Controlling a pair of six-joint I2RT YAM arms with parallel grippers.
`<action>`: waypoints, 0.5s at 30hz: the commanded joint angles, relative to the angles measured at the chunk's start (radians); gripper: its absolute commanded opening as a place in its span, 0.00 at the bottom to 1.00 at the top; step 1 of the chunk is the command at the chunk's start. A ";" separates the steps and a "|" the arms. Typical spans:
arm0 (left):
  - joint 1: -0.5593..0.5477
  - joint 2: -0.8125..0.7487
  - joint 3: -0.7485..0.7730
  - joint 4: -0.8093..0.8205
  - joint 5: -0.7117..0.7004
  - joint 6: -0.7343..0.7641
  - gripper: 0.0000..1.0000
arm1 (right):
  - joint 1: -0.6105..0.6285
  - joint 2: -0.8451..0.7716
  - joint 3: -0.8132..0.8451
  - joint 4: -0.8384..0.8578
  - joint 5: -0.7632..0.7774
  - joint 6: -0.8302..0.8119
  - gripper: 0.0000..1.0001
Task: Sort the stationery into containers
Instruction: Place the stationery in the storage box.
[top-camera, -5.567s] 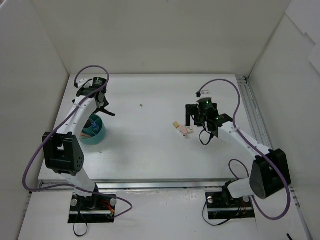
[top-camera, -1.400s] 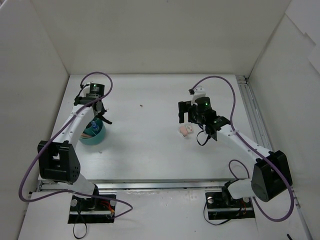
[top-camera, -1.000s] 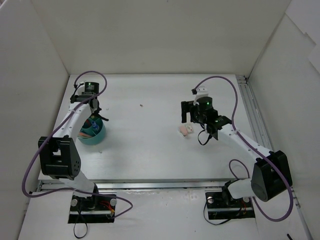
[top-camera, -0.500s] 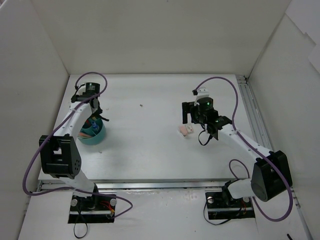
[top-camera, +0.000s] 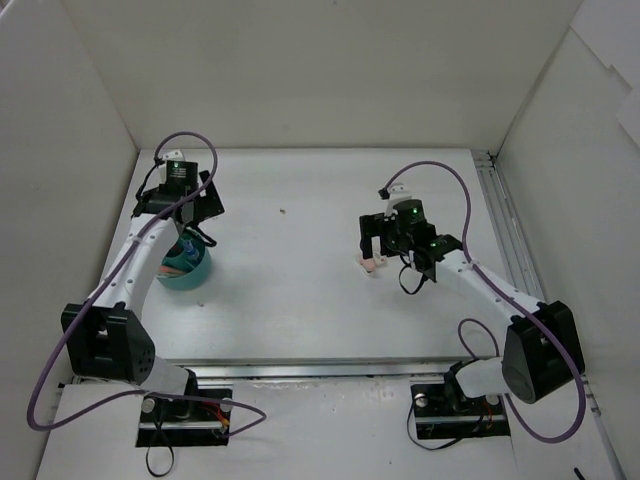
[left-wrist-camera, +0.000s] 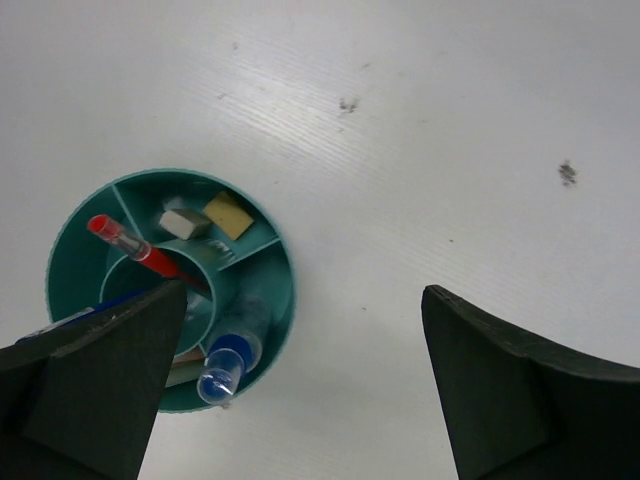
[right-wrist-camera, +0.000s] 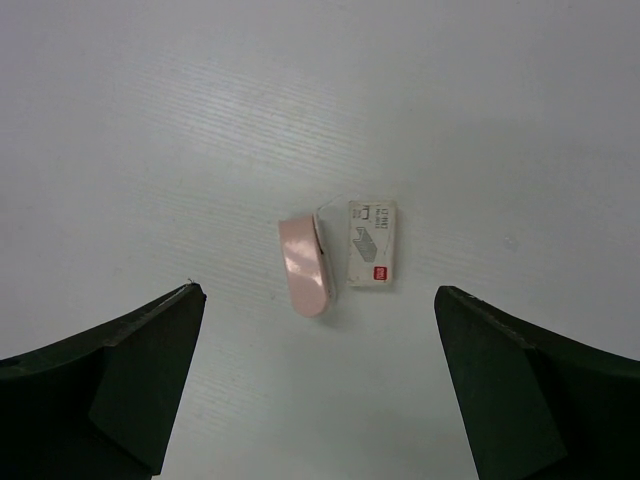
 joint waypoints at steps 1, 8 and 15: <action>-0.035 -0.096 0.007 0.093 0.090 0.079 1.00 | -0.001 0.044 0.015 0.020 -0.142 -0.034 0.98; -0.104 -0.233 -0.095 0.169 0.208 0.159 1.00 | 0.011 0.205 0.065 0.006 -0.156 -0.025 0.90; -0.124 -0.320 -0.182 0.189 0.216 0.165 1.00 | 0.058 0.318 0.113 -0.003 -0.119 -0.029 0.68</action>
